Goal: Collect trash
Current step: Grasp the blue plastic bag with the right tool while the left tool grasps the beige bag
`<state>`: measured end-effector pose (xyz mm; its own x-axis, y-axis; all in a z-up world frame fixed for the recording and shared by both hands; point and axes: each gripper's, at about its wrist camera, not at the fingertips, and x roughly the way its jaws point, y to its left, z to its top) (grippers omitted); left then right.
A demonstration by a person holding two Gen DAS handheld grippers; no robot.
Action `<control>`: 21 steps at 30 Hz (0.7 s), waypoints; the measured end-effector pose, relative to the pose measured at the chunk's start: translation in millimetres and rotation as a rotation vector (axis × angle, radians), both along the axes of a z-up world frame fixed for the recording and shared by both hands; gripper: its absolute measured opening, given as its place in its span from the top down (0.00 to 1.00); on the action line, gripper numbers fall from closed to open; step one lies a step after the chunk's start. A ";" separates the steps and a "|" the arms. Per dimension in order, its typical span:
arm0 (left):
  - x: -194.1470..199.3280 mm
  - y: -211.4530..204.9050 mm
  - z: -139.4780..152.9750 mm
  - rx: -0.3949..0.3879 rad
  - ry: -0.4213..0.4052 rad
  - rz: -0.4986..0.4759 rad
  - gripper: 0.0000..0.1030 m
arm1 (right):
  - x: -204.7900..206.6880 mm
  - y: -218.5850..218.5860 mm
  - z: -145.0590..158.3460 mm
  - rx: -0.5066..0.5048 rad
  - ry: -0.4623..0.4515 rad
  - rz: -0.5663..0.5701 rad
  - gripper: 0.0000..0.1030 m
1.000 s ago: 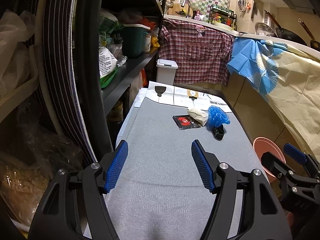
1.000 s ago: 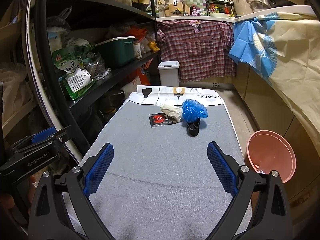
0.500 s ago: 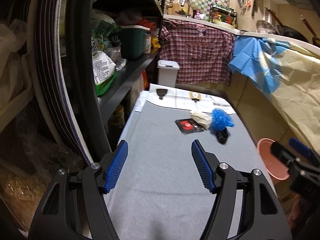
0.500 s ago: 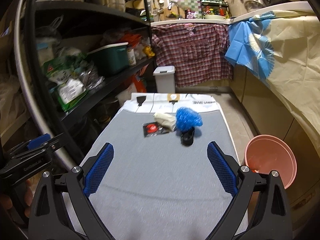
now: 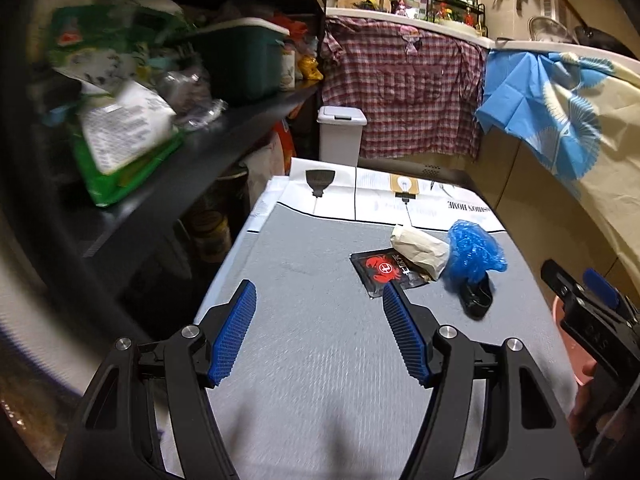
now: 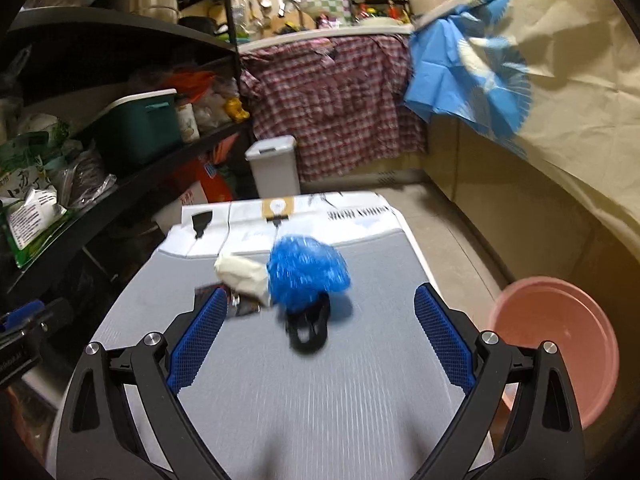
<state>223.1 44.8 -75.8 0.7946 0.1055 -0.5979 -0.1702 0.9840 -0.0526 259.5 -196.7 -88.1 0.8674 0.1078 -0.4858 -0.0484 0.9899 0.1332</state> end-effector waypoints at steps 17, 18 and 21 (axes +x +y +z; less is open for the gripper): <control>60.3 -2.6 -52.4 0.015 0.074 -0.005 0.37 | 85.9 15.8 -49.1 -0.001 0.065 -0.003 0.10; 60.8 -1.0 -53.7 0.011 0.079 -0.002 0.37 | 87.2 17.0 -49.7 -0.004 0.064 0.001 0.10; 61.4 3.5 -56.3 0.004 0.083 0.007 0.37 | 91.4 24.0 -50.6 -0.027 0.068 0.017 0.10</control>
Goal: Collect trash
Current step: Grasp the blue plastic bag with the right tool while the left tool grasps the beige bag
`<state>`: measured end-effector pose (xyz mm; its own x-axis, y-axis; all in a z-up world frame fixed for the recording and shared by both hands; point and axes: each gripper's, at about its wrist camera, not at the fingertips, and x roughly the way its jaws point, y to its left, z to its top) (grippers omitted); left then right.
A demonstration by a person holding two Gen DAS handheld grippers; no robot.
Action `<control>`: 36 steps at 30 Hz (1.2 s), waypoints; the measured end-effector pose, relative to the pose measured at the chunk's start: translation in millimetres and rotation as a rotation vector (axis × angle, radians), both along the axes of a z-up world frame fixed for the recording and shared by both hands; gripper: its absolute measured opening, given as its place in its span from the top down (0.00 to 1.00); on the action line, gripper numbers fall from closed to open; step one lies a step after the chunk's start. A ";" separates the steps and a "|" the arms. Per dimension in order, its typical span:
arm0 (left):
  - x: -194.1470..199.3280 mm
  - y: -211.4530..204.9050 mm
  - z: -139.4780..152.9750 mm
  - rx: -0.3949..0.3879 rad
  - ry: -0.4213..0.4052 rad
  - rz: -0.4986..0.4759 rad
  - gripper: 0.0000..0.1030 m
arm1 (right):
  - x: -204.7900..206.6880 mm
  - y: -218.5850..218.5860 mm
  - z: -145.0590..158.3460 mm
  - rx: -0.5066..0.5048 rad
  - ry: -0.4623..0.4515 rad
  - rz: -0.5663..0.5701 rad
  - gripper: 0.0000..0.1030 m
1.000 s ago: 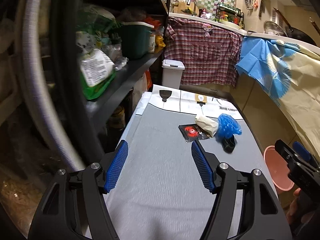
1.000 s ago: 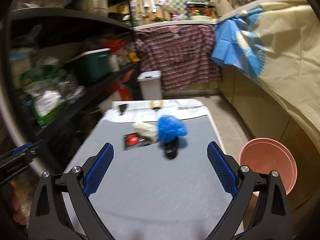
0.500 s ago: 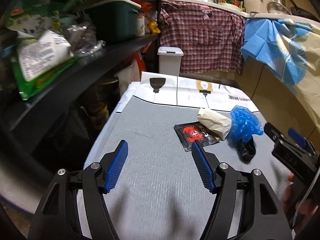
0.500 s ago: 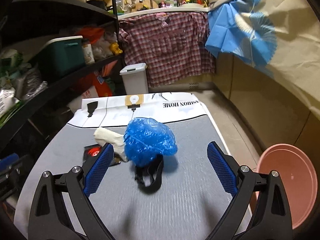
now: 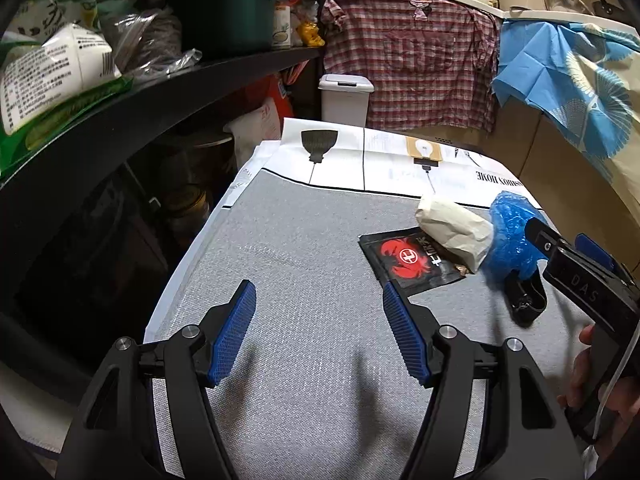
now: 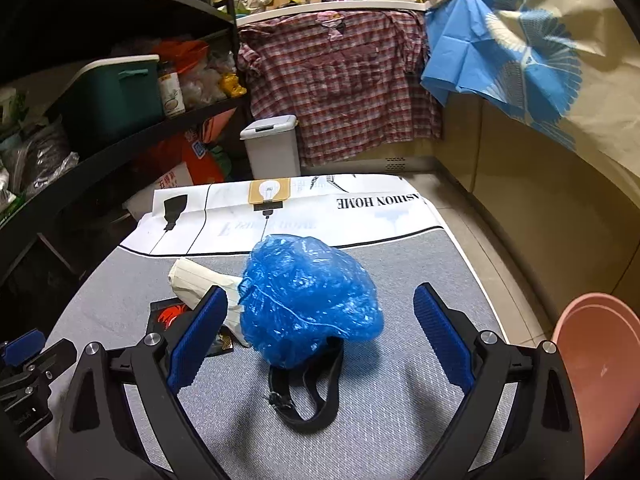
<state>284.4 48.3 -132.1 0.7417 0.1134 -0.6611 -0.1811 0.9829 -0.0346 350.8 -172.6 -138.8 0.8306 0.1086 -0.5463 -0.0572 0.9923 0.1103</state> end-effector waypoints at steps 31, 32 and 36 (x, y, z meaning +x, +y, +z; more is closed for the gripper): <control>60.8 -77.8 8.9 -0.113 -0.070 -0.186 0.37 | -31.1 -72.7 17.9 0.010 -0.006 -0.058 0.94; 67.2 -86.3 6.1 -0.108 -0.059 -0.195 0.37 | -31.5 -78.3 15.7 0.010 0.003 -0.064 0.94; 85.6 -112.9 -2.2 -0.081 -0.024 -0.222 0.37 | -30.3 -97.0 9.3 0.025 0.025 -0.088 0.94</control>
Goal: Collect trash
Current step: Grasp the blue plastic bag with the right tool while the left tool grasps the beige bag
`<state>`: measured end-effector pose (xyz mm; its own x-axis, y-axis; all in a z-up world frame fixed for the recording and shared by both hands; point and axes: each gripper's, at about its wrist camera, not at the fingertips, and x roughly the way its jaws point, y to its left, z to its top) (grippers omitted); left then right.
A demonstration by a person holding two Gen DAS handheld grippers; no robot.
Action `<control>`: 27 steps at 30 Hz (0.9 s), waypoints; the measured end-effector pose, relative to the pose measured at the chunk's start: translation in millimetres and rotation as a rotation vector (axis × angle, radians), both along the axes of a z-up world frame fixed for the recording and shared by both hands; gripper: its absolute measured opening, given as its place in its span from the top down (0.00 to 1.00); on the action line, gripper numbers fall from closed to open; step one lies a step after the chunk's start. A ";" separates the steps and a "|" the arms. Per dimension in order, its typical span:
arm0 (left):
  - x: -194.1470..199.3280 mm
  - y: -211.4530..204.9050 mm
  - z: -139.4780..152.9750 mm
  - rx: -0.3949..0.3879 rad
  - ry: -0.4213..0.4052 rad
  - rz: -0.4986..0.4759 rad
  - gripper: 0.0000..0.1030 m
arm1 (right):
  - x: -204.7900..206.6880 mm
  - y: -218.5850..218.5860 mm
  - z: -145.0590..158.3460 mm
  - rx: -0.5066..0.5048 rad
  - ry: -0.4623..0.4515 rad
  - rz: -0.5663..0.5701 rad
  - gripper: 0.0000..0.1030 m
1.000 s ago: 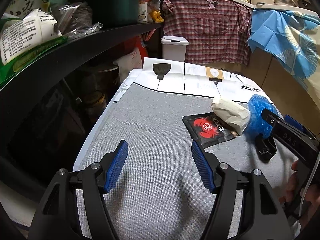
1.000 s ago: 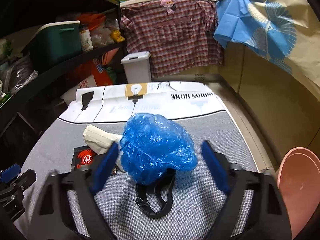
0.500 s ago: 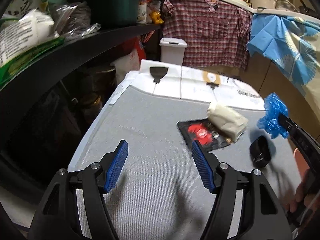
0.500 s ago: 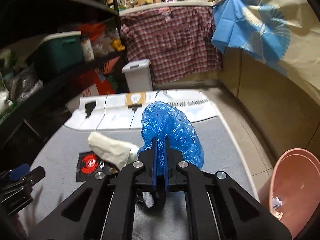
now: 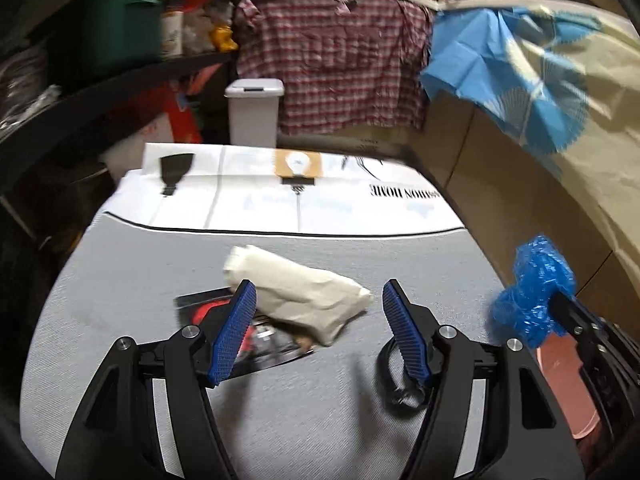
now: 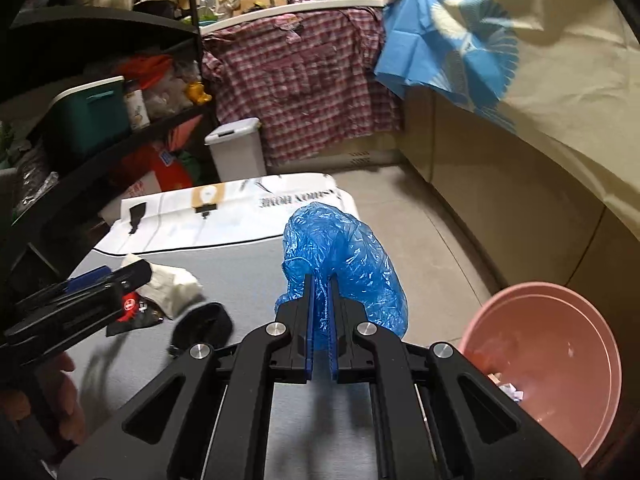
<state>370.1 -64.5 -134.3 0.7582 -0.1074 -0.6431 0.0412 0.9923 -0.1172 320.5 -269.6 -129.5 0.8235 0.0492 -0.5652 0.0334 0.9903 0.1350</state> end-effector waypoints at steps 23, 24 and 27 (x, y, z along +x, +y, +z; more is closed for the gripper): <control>23.5 8.8 -26.0 -0.085 0.050 0.080 0.98 | 5.3 -10.6 -8.7 0.011 0.025 0.006 0.94; 22.4 9.8 -24.7 -0.091 0.040 0.078 0.98 | 5.3 -10.4 -9.2 0.011 0.027 0.005 0.94; 19.9 9.9 -20.1 -0.080 0.015 0.074 0.98 | 6.2 -11.6 -9.9 0.013 0.031 0.000 0.94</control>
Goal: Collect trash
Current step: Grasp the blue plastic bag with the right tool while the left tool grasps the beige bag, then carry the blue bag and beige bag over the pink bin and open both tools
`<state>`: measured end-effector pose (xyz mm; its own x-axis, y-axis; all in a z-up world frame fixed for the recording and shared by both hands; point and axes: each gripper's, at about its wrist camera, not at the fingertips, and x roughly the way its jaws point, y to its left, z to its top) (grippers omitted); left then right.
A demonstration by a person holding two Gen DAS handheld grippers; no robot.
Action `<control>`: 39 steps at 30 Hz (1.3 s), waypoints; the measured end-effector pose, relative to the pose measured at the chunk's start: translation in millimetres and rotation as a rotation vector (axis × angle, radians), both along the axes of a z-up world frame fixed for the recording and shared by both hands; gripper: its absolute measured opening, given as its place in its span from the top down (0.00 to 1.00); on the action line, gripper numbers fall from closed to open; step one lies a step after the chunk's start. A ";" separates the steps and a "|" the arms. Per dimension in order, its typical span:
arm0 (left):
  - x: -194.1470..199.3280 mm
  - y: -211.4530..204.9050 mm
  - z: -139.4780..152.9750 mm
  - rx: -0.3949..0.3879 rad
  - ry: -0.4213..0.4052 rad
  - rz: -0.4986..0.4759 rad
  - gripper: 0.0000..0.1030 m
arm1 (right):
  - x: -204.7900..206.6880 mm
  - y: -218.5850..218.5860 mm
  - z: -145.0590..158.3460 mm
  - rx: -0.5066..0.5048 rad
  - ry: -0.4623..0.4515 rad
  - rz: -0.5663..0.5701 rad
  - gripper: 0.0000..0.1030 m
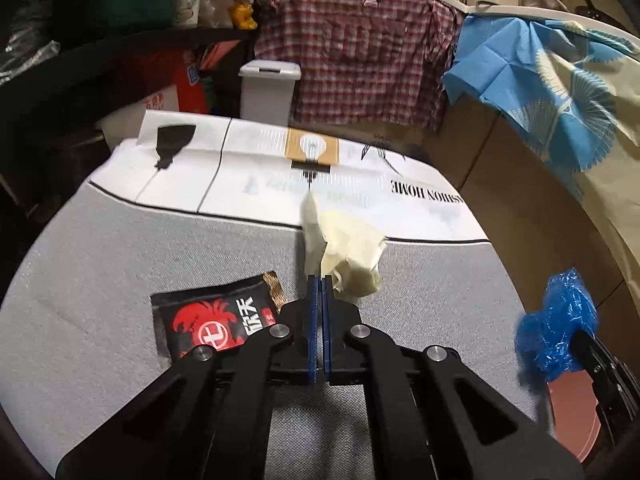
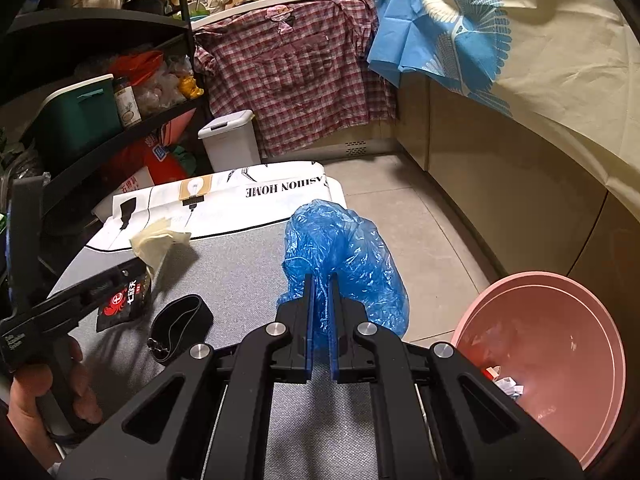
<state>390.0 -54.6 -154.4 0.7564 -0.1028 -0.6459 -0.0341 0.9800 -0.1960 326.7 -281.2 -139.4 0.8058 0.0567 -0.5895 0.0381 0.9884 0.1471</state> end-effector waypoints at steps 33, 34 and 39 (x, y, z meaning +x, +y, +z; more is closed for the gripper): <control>-164.3 -120.7 152.3 -0.055 -0.145 -0.316 0.98 | -171.4 -88.6 143.0 -0.070 -0.106 -0.088 0.94; -166.9 -131.5 151.8 -0.048 -0.142 -0.333 0.98 | -173.6 -93.5 141.3 -0.067 -0.103 -0.098 0.94; -168.2 -174.4 142.2 -0.038 -0.113 -0.396 0.98 | -177.5 -127.8 131.9 -0.037 -0.076 -0.157 0.94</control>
